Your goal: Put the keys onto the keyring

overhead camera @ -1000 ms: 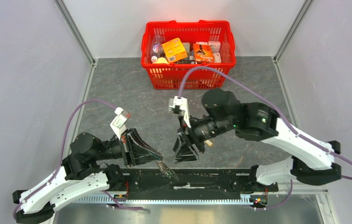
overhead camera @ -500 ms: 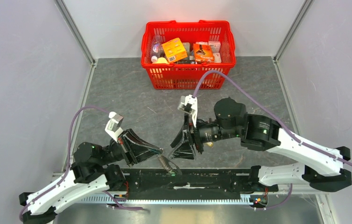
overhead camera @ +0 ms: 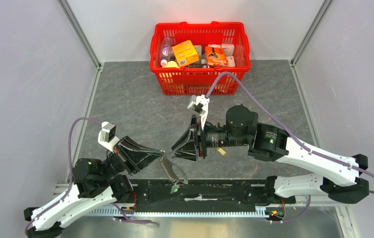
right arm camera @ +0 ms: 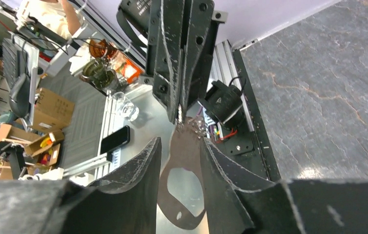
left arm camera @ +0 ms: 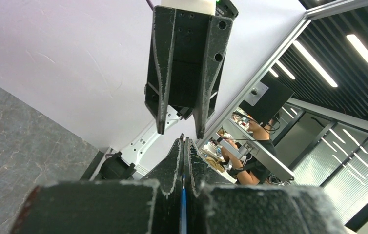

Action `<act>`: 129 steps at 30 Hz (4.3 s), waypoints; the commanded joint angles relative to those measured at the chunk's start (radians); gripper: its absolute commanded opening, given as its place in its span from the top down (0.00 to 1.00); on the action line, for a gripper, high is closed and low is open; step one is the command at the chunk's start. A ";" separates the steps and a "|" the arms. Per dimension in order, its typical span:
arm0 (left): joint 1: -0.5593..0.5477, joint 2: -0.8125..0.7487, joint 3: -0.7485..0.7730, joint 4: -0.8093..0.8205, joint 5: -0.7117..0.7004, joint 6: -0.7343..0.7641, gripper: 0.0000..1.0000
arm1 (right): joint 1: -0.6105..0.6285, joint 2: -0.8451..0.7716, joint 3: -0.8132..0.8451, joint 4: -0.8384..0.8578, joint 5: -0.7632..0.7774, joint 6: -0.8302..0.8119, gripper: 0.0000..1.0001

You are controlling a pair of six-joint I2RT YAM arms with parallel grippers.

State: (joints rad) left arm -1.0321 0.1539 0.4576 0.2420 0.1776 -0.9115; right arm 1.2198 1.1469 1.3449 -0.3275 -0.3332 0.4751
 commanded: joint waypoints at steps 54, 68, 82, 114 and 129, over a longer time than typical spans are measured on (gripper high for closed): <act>-0.003 -0.052 -0.015 0.072 -0.102 -0.010 0.98 | 0.027 0.076 -0.085 0.315 -0.008 0.124 0.79; -0.003 -0.056 -0.019 0.087 -0.123 -0.010 0.98 | 0.040 0.052 -0.123 0.320 -0.013 0.134 0.69; -0.003 -0.058 -0.025 0.095 -0.130 -0.018 0.98 | 0.050 0.040 -0.129 0.350 0.019 0.134 0.68; -0.003 -0.052 -0.027 0.120 -0.114 -0.046 0.98 | 0.050 0.009 -0.113 0.366 0.097 0.145 0.50; -0.003 -0.060 -0.037 0.121 -0.130 -0.044 0.98 | 0.050 0.019 -0.102 0.388 0.091 0.158 0.52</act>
State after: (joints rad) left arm -1.0321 0.1024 0.4171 0.3092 0.0608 -0.9310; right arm 1.2659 1.1610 1.1992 0.0067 -0.2348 0.6277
